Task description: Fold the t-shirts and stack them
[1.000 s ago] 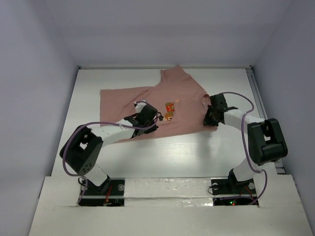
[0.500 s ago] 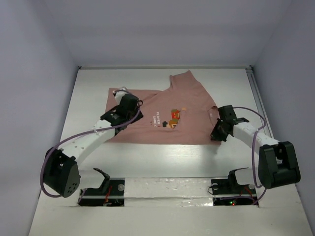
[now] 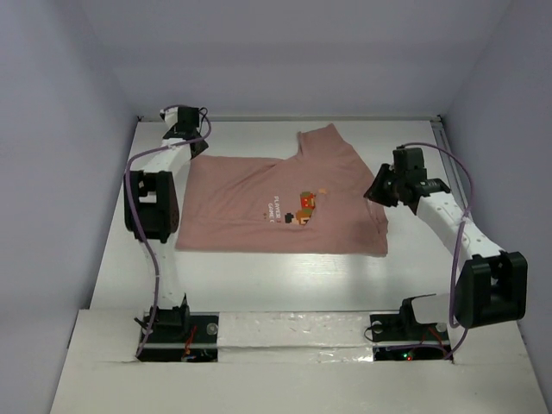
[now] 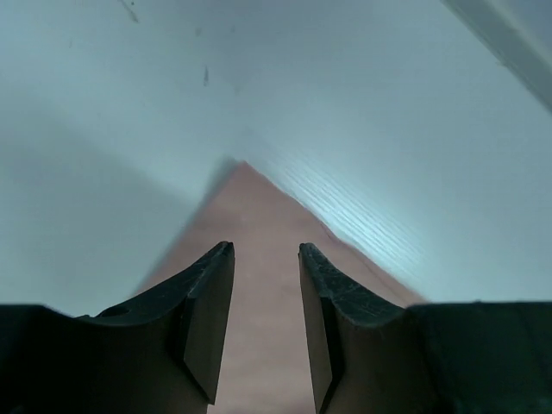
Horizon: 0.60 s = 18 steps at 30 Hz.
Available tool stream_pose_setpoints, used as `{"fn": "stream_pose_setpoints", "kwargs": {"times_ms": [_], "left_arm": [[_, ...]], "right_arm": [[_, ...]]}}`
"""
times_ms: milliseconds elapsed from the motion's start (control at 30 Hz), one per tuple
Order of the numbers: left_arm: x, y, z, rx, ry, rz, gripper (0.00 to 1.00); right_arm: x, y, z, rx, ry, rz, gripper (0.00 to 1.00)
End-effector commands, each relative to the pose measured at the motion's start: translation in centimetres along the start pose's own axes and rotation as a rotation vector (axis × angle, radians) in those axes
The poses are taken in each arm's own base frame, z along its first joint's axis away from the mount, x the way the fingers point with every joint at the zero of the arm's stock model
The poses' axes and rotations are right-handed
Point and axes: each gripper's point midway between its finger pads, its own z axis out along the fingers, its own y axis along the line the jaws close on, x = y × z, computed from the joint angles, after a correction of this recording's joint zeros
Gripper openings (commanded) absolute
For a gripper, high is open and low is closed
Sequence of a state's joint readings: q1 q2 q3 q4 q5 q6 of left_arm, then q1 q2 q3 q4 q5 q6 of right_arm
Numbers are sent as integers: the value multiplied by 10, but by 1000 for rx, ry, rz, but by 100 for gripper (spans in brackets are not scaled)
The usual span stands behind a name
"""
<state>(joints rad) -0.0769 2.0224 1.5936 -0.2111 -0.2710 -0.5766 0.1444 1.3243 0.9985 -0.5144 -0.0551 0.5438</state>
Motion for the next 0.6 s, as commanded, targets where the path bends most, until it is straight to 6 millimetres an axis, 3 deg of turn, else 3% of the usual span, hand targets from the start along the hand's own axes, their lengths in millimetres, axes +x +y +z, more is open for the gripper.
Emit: {"fn": "stream_pose_setpoints", "kwargs": {"times_ms": [0,67,100,200,567], "left_arm": [[-15,2,23,-49,-9,78,34],[-23,0,34,-51,-10,86,34],[-13,2,45,-62,9,99,35],[-14,4,58,-61,4,113,42],[-2,10,78,-81,33,99,40]], "right_arm": [[-4,20,6,-103,20,-58,29],[-1,21,9,-117,34,-66,29],[2,21,11,-120,42,-69,29],[6,19,13,-125,57,-88,28],[20,21,23,-150,102,-93,28]]}}
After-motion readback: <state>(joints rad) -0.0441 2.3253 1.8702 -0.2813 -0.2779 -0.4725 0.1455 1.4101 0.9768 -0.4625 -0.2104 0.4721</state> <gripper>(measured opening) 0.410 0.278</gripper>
